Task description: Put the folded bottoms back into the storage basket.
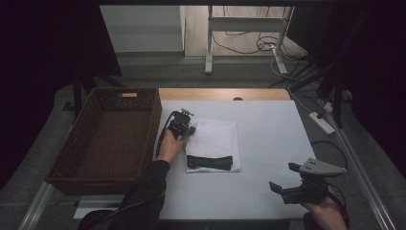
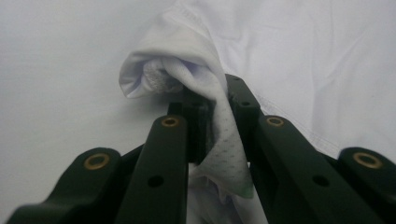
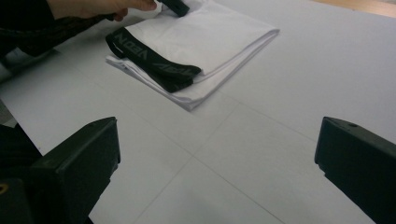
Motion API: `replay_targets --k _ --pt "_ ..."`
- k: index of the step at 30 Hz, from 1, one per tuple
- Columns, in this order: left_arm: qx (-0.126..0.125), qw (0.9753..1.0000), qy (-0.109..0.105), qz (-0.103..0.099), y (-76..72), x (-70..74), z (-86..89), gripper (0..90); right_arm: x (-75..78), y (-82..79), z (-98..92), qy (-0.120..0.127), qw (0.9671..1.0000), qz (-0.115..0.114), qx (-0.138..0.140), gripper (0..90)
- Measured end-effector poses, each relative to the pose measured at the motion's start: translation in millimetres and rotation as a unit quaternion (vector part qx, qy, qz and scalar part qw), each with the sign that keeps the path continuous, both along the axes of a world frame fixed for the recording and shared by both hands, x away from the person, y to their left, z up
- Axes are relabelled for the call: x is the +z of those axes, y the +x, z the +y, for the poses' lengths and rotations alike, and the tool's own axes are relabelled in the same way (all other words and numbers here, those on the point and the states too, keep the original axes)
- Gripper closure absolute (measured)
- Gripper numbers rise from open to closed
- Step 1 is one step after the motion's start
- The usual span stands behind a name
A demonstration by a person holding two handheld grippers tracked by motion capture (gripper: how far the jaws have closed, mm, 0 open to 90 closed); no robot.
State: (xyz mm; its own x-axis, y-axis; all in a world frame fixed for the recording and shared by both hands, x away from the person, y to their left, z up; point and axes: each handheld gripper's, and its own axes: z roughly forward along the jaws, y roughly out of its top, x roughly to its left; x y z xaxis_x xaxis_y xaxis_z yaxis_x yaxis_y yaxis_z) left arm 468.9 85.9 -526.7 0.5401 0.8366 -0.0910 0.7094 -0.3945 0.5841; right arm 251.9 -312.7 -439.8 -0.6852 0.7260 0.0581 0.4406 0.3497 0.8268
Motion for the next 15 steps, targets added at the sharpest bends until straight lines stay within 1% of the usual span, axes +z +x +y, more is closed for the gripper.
replay_targets --k 5,6,7,13,14,15 --pt "-0.001 1.0 0.001 -0.002 -0.3 -0.2 -0.2 79.9 0.8 2.9 2.9 0.013 0.9999 0.0 0.009 1.2" --pt "-0.001 1.0 0.003 -0.002 -0.4 -0.1 -0.4 79.9 0.6 4.7 4.4 0.023 0.9996 0.008 0.016 1.2" --pt "-0.002 1.0 0.004 -0.003 -0.5 0.0 -0.5 79.9 0.5 5.4 5.1 0.026 0.9994 0.011 0.019 1.2" --pt "-0.001 1.0 0.006 -0.005 -1.0 -0.2 -1.1 79.9 0.5 9.1 10.5 0.025 0.9992 0.015 0.028 1.2" --pt "-0.001 1.0 0.006 -0.005 -1.1 -0.2 -1.3 80.0 0.6 10.7 13.7 0.023 0.999 0.022 0.032 1.1" --pt "-0.001 1.0 0.006 -0.006 -1.1 -0.2 -1.4 80.0 0.6 10.7 13.7 0.023 0.999 0.022 0.032 1.1"
